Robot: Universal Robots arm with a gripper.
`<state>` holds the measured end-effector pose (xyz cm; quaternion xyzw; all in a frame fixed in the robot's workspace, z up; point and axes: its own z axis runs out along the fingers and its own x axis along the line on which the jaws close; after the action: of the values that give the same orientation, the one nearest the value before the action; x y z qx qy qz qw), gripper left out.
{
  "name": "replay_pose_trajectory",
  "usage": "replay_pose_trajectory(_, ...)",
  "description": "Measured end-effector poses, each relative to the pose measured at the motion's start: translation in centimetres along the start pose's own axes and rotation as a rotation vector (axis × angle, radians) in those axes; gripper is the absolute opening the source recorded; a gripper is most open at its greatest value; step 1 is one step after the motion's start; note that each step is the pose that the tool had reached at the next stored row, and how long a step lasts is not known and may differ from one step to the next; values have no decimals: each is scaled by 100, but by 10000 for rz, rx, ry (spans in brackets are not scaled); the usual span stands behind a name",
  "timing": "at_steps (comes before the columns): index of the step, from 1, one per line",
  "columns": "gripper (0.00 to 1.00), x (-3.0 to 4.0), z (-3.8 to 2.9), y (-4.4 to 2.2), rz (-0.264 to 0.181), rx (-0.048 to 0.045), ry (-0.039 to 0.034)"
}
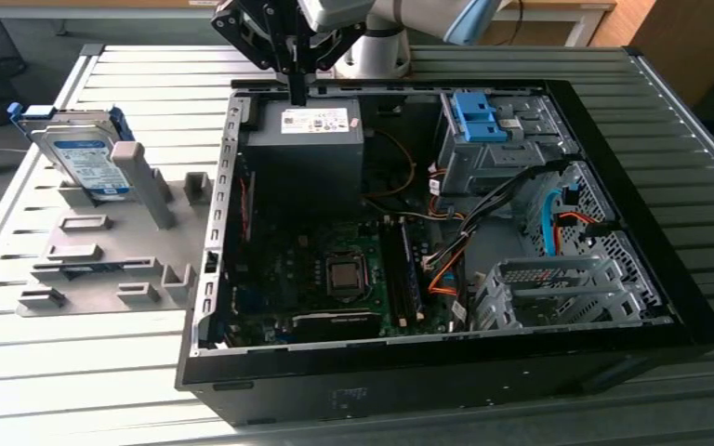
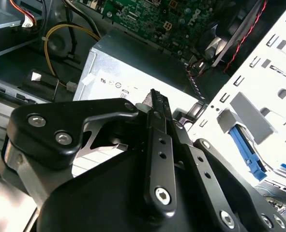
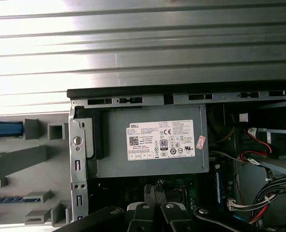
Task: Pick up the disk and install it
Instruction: 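Reach for the disk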
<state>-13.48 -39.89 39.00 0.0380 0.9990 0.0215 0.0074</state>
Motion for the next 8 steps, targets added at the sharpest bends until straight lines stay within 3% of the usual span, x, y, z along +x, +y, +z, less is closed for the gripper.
replay_pose_trajectory(8, 11, 22, 1, -2, 1, 0, 0)
